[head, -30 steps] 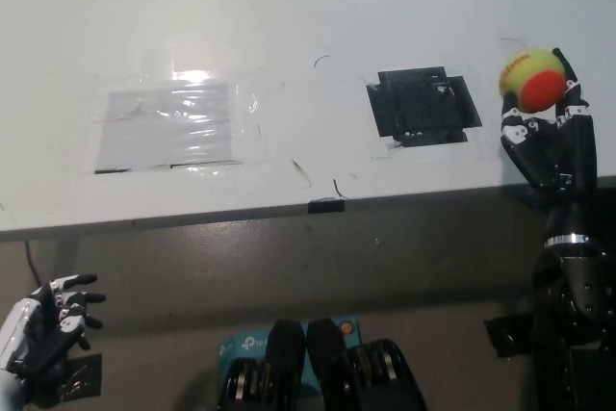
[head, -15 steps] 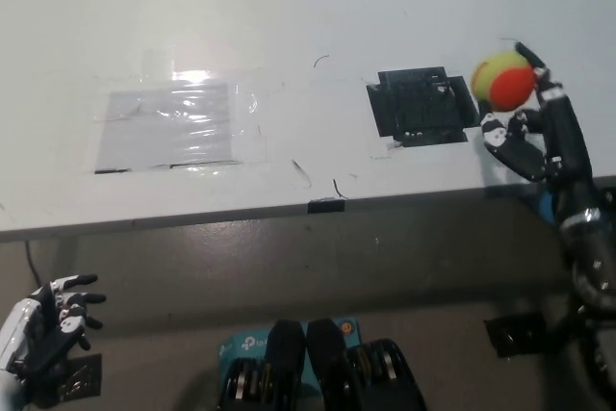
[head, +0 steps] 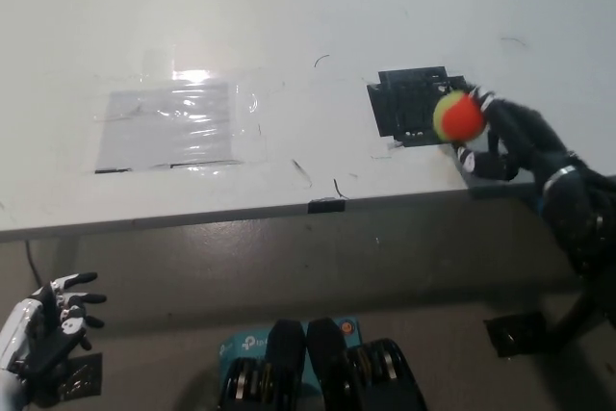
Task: The robot uses right hand to squeeze a small tennis ball placed on the black area of the table
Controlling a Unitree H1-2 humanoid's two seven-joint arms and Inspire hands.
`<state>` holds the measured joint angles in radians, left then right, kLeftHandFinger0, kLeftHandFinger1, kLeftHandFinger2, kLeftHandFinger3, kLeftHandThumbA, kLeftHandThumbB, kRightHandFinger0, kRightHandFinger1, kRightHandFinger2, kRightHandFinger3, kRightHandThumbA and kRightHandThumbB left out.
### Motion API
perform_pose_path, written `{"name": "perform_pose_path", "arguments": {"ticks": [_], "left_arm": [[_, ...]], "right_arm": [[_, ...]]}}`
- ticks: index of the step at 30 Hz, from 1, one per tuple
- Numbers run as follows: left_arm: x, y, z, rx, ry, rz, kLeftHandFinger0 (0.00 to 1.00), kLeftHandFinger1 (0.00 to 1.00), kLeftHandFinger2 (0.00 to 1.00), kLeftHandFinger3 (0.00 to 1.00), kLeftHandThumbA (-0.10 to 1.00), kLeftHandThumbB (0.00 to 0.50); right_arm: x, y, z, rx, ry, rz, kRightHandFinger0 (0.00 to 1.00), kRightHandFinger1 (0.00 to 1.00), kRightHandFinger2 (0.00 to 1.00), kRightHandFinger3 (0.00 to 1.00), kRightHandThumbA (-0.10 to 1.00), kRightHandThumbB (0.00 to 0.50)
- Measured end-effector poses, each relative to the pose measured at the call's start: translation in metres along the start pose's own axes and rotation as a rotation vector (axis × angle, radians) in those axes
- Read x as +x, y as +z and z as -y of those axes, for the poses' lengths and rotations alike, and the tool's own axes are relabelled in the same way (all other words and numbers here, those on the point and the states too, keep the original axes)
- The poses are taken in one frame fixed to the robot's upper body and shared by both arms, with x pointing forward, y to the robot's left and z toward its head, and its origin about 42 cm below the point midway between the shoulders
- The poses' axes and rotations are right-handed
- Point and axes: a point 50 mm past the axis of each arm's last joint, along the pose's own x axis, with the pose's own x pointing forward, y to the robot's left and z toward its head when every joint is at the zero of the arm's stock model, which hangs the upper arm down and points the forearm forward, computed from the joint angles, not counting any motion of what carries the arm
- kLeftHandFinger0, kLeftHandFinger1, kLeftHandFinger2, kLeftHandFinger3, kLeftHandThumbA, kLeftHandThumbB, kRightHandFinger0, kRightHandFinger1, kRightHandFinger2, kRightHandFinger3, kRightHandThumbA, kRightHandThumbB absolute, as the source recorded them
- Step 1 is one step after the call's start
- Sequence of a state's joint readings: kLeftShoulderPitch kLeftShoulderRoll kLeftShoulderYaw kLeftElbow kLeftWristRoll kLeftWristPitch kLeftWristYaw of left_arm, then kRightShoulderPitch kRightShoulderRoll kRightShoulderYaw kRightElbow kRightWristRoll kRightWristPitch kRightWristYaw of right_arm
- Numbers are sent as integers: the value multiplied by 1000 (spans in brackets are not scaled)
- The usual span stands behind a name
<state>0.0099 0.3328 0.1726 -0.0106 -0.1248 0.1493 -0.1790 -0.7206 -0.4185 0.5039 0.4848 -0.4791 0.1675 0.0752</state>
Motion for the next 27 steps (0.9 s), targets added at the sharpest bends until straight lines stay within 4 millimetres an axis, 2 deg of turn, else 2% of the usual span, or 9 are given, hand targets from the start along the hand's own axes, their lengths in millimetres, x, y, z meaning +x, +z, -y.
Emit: {"name": "perform_pose_path", "arguments": {"ticks": [3, 5, 6, 10, 14, 15, 18, 22, 27], "left_arm": [[0, 0, 0, 0, 0, 1, 352, 446, 569, 707, 204, 0], [1, 1, 0, 0, -1, 4, 336, 433, 552, 685, 197, 0], [2, 2, 0, 0, -1, 6, 334, 433, 551, 685, 199, 0], [3, 3, 0, 1, -1, 10, 339, 442, 563, 696, 202, 0], [3, 3, 0, 2, -1, 11, 363, 457, 581, 707, 228, 0], [3, 4, 0, 2, -1, 12, 344, 440, 561, 690, 223, 0], [4, 4, 0, 2, -1, 13, 337, 440, 565, 687, 213, 0], [4, 4, 0, 2, -1, 14, 337, 447, 575, 685, 194, 0], [4, 4, 0, 2, -1, 13, 355, 459, 588, 707, 207, 0]], "right_arm": [[9, -1, -2, -108, 30, -18, 110, 282, 448, 887, -100, 62], [16, 2, 5, -170, 31, -18, 400, 604, 806, 938, -13, 70], [20, 4, 7, -209, 42, -25, 433, 634, 832, 932, 23, 69], [27, 8, 13, -305, 54, -34, 389, 644, 824, 908, 64, 75], [29, 10, 14, -355, 57, -37, 459, 831, 1000, 988, 120, 93], [29, 10, 13, -365, 58, -38, 726, 1000, 1000, 1000, 157, 100], [29, 10, 13, -384, 63, -42, 1000, 1000, 1000, 1000, 224, 119], [29, 13, 15, -400, 65, -48, 1000, 1000, 1000, 1000, 202, 176], [26, 18, 23, -341, 41, -42, 1000, 1000, 1000, 1000, 316, 358]]}}
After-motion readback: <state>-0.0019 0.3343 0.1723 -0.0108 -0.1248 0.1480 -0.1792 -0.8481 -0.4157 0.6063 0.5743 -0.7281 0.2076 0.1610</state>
